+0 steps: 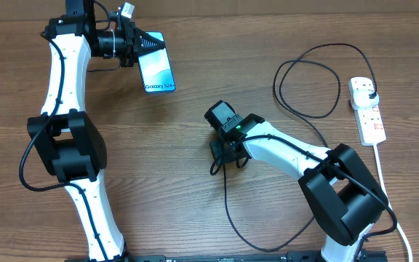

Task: Plug charger to phone and switch on socket
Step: 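Lower the right gripper and close it on the USB-C plug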

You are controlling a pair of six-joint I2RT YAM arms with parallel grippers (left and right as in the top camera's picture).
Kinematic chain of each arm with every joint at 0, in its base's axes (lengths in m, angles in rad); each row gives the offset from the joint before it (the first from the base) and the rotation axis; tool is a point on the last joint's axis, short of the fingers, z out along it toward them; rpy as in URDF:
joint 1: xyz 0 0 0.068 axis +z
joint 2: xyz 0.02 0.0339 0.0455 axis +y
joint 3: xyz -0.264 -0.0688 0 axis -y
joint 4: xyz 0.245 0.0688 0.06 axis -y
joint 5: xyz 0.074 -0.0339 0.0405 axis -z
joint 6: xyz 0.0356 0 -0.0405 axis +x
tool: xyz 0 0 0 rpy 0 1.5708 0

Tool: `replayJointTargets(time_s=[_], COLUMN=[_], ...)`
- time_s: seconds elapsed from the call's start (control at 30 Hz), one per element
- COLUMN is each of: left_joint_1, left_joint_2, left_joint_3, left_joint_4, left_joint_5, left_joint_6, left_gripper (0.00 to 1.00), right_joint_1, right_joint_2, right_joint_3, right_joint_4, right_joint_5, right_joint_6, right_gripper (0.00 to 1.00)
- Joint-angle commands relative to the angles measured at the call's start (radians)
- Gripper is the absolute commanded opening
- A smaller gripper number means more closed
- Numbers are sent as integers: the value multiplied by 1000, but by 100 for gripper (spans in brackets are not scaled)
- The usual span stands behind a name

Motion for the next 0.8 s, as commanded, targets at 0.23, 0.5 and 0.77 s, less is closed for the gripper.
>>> replayJointTargets(time_s=[0.23,0.5,0.77], left_joint_1=[-14,-14,-14], left_joint_2=[-6,-6,-6], left_joint_3=[22,22,22], left_joint_4=[0,0,0], left_joint_5=[26,26,28], left_joint_6=[10,10,10], left_gripper=[4,4,4], right_joint_1=[5,15,47], right_joint_2=[77,79,79], right_joint_3=[-12,-12,-12], right_joint_4=[-32,-51,-57], right_joint_5=[-11,-10,35], right_joint_6=[2,1,2], right_gripper=[40,40,31])
